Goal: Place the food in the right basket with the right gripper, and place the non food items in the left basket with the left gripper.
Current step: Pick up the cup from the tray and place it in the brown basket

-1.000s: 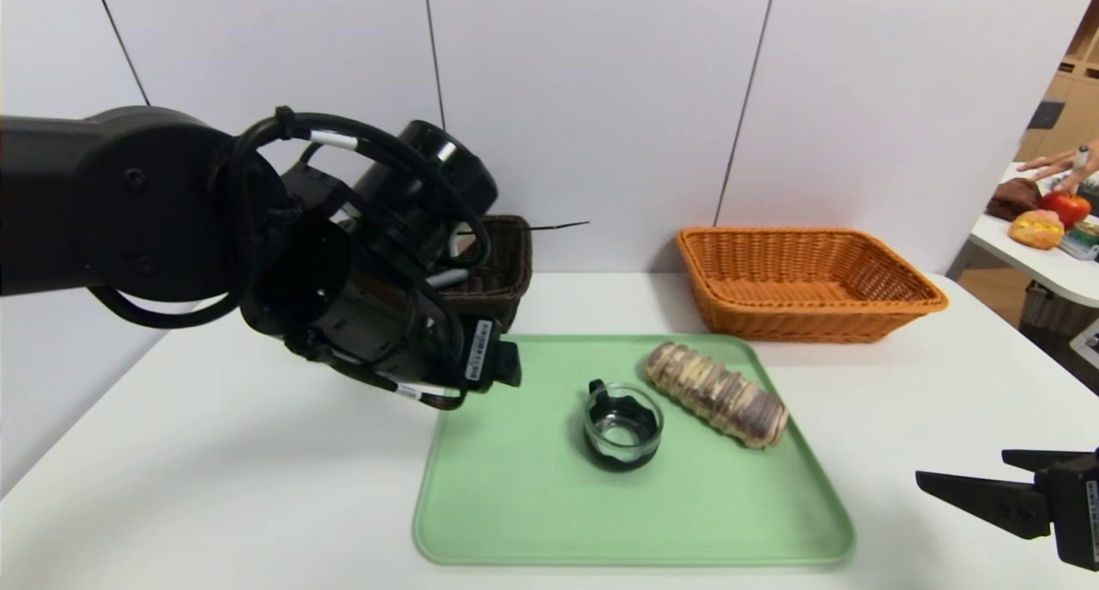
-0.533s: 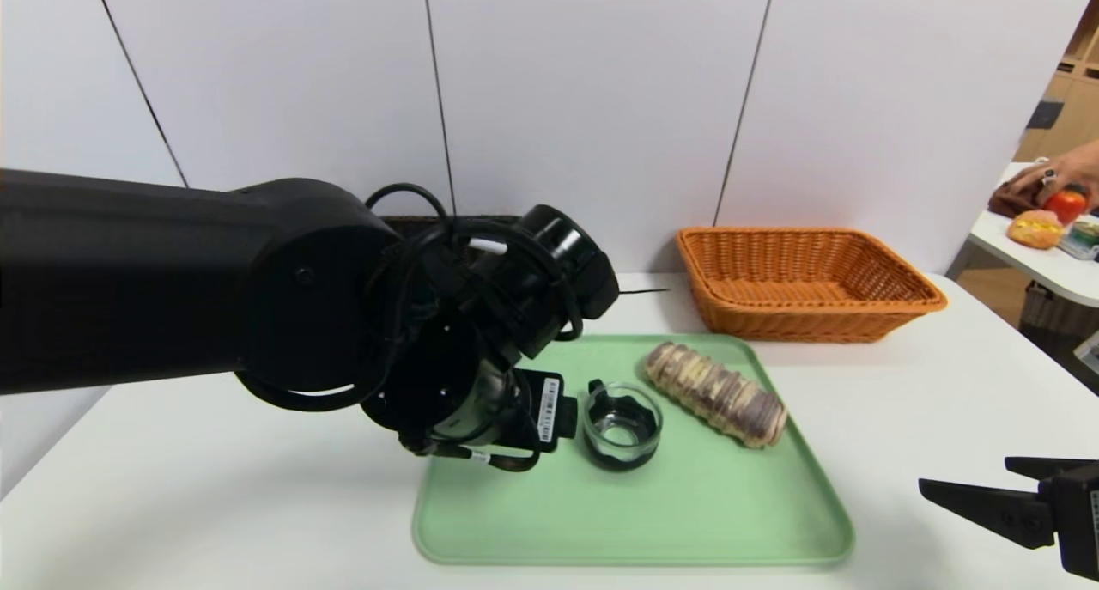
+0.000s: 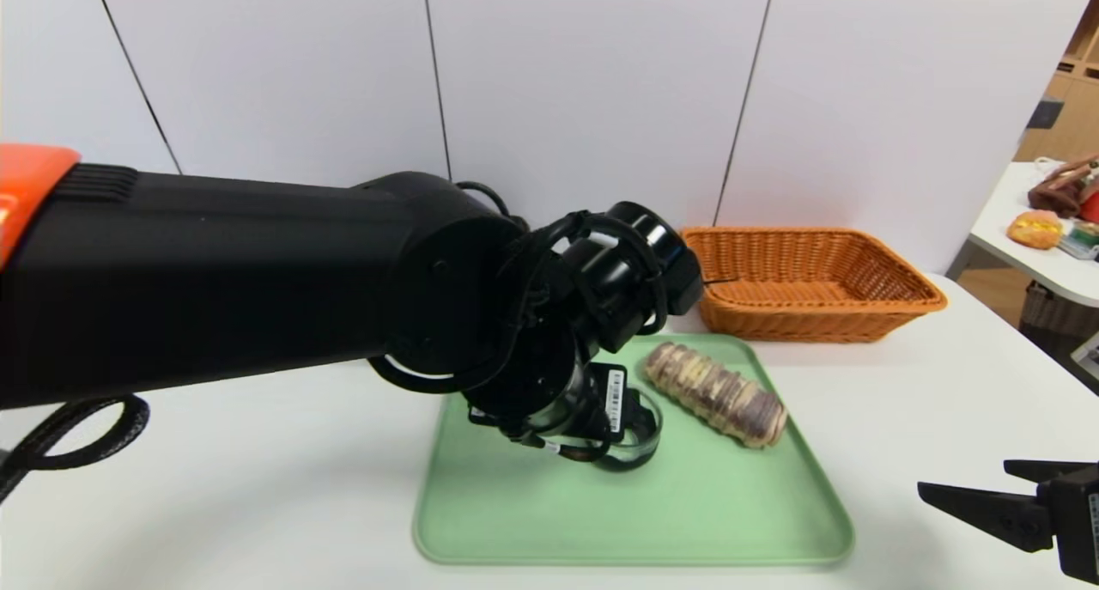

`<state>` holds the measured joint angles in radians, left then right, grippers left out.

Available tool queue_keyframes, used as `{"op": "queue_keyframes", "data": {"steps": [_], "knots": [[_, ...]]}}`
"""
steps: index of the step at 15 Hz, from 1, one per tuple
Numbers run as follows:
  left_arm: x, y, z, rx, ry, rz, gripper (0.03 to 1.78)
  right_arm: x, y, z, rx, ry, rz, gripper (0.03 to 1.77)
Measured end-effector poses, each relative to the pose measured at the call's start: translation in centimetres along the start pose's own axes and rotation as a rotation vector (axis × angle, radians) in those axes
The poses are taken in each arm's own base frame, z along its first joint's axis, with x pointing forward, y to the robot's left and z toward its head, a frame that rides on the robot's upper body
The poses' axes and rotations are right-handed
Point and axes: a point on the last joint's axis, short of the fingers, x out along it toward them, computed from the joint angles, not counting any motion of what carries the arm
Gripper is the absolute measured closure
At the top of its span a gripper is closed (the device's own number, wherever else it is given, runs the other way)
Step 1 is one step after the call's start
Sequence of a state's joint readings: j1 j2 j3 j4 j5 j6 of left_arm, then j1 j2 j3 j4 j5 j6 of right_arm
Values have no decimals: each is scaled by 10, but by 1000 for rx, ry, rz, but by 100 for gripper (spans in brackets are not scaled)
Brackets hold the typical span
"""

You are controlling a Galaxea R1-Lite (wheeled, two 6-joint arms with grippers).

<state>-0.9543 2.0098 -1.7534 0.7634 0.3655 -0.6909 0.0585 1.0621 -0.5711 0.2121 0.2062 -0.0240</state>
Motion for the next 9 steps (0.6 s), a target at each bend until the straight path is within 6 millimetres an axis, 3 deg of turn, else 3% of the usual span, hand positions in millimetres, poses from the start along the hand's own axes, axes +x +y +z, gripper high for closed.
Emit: {"op": "queue_keyframes", "data": {"steps": [9], "knots": [[37,-22,3,-82,82,79,12,1,0,-5,3,10,-1,10]]}}
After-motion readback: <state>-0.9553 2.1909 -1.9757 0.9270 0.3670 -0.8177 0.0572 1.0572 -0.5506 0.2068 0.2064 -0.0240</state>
